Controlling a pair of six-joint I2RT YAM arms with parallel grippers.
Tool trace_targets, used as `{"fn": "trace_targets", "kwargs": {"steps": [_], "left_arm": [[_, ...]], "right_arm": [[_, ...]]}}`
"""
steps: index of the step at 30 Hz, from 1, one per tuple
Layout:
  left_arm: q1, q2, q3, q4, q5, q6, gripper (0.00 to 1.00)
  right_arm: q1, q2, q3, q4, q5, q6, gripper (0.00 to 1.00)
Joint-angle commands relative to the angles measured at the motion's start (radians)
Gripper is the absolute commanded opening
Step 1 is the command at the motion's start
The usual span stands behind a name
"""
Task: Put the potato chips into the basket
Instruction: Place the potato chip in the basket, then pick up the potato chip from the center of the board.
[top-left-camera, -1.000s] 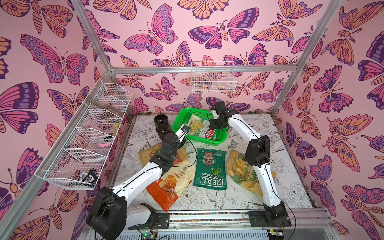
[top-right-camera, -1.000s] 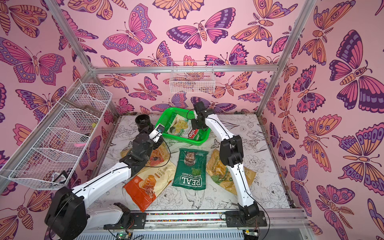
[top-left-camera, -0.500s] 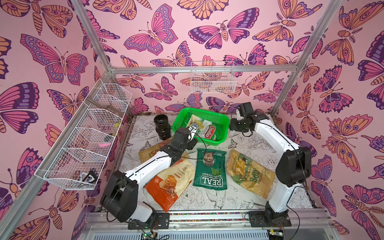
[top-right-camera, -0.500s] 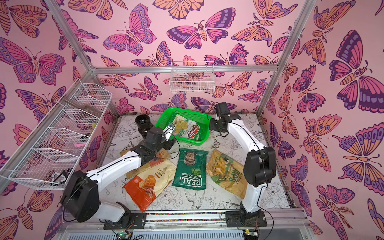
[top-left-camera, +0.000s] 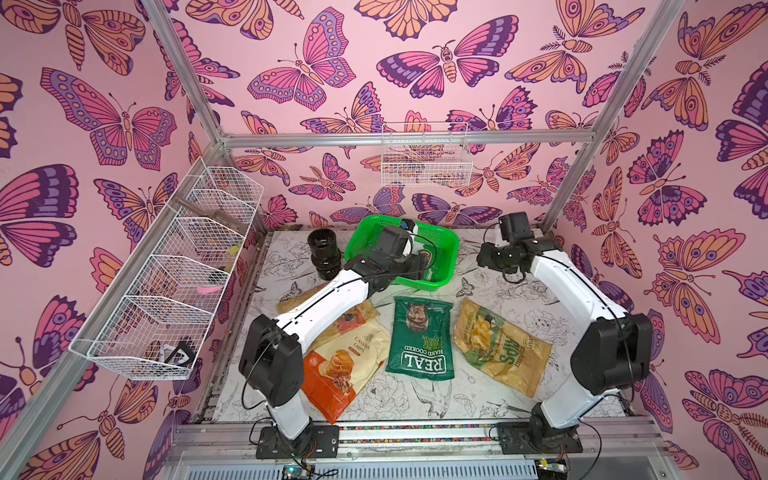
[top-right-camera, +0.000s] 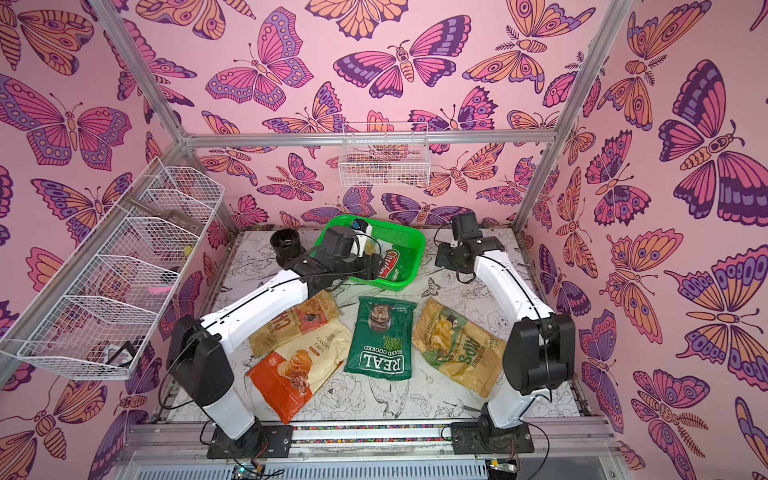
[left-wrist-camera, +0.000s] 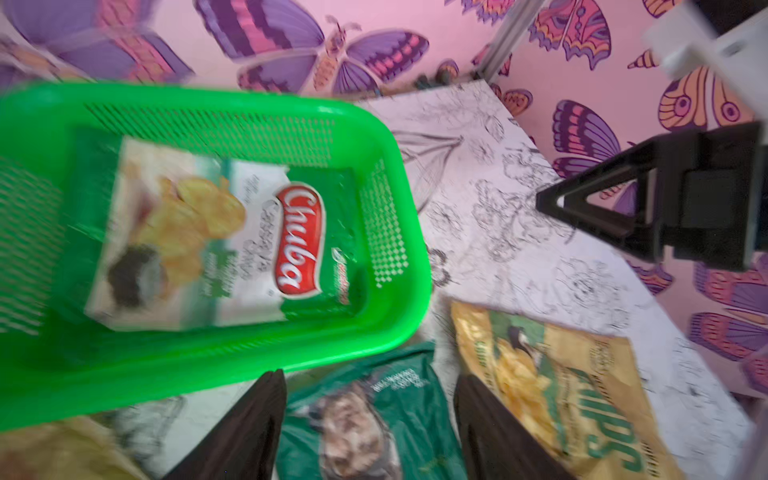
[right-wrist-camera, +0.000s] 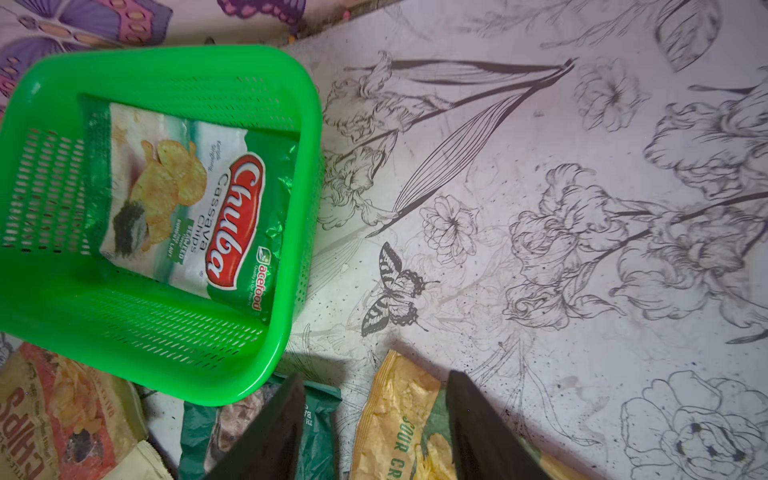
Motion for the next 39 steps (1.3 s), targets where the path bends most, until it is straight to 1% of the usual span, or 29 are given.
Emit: {"fn": "trace_targets", "kwargs": {"steps": [1, 6, 9, 12, 17, 20, 23, 26, 28, 32, 35, 39], "left_arm": [[-0.055, 0.081, 0.044, -0.102, 0.118, -0.166, 0.70], [-0.138, 0.249, 0.223, -0.235, 0.127, -0.157, 0.70], [-0.159, 0.341, 0.324, -0.323, 0.129, -0.136, 0.69], [-0.166, 0.399, 0.398, -0.393, 0.118, -0.113, 0.69], [-0.167, 0.425, 0.420, -0.410, 0.124, -0.101, 0.69], [-0.167, 0.434, 0.419, -0.419, 0.133, -0.096, 0.70], [-0.167, 0.444, 0.424, -0.424, 0.161, -0.090, 0.69], [-0.167, 0.461, 0.442, -0.433, 0.225, -0.085, 0.68], [-0.170, 0.476, 0.457, -0.446, 0.242, -0.080, 0.68], [-0.177, 0.541, 0.524, -0.527, 0.281, -0.059, 0.68], [-0.182, 0.593, 0.582, -0.592, 0.299, -0.047, 0.65], [-0.189, 0.616, 0.598, -0.617, 0.309, -0.035, 0.64]], "right_arm": [[-0.028, -0.049, -0.041, 0.014, 0.032, 0.017, 0.58], [-0.060, -0.127, -0.101, 0.046, 0.051, 0.018, 0.58], [-0.071, -0.156, -0.126, 0.051, 0.058, 0.019, 0.58], [-0.074, -0.179, -0.146, 0.066, 0.065, 0.024, 0.59], [-0.076, -0.211, -0.151, 0.069, 0.075, 0.024, 0.59], [-0.076, -0.240, -0.173, 0.080, 0.105, 0.024, 0.59], [-0.076, -0.265, -0.208, 0.111, 0.130, 0.034, 0.59], [-0.076, -0.280, -0.231, 0.137, 0.131, 0.044, 0.59], [-0.076, -0.283, -0.239, 0.150, 0.131, 0.047, 0.59], [-0.076, -0.274, -0.232, 0.153, 0.124, 0.049, 0.59], [-0.076, -0.267, -0.222, 0.151, 0.115, 0.048, 0.59], [-0.076, -0.260, -0.222, 0.157, 0.112, 0.046, 0.59]]}}
